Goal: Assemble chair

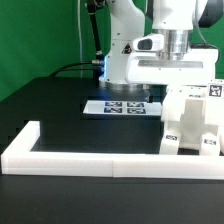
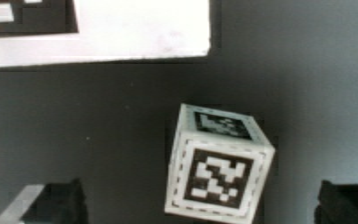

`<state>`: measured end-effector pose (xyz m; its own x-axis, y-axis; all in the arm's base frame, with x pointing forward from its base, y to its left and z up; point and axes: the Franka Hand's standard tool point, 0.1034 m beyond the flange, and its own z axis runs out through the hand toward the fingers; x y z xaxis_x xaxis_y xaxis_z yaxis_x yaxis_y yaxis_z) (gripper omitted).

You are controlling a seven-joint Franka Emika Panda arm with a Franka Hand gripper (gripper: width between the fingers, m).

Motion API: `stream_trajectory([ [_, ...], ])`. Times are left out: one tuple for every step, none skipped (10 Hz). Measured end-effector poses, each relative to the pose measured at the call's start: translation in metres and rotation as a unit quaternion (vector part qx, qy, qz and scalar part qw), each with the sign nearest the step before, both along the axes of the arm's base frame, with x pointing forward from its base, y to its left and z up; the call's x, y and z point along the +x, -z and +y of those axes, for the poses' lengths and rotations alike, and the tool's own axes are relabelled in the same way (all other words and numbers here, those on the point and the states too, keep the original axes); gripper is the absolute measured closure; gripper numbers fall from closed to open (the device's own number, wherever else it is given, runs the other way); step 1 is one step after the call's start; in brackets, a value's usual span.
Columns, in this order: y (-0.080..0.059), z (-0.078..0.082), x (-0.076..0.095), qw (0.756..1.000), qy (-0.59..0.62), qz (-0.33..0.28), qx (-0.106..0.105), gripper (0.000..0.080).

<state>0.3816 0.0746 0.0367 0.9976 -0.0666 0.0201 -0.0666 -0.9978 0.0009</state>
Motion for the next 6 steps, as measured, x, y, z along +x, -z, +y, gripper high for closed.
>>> stream_trajectory([
  [0.0, 0.0, -0.001, 1.0, 0.0, 0.001, 0.0, 0.015],
  [0.002, -0.001, -0.005, 1.0, 0.0, 0.003, -0.001, 0.015],
  [0.004, -0.003, -0.008, 1.0, 0.0, 0.004, -0.003, 0.015],
  [0.006, -0.005, -0.01, 1.0, 0.0, 0.002, -0.006, 0.015],
  [0.009, -0.007, -0.011, 1.0, 0.0, 0.003, -0.008, 0.015],
  [0.012, -0.008, -0.011, 1.0, 0.0, 0.002, -0.011, 0.015],
])
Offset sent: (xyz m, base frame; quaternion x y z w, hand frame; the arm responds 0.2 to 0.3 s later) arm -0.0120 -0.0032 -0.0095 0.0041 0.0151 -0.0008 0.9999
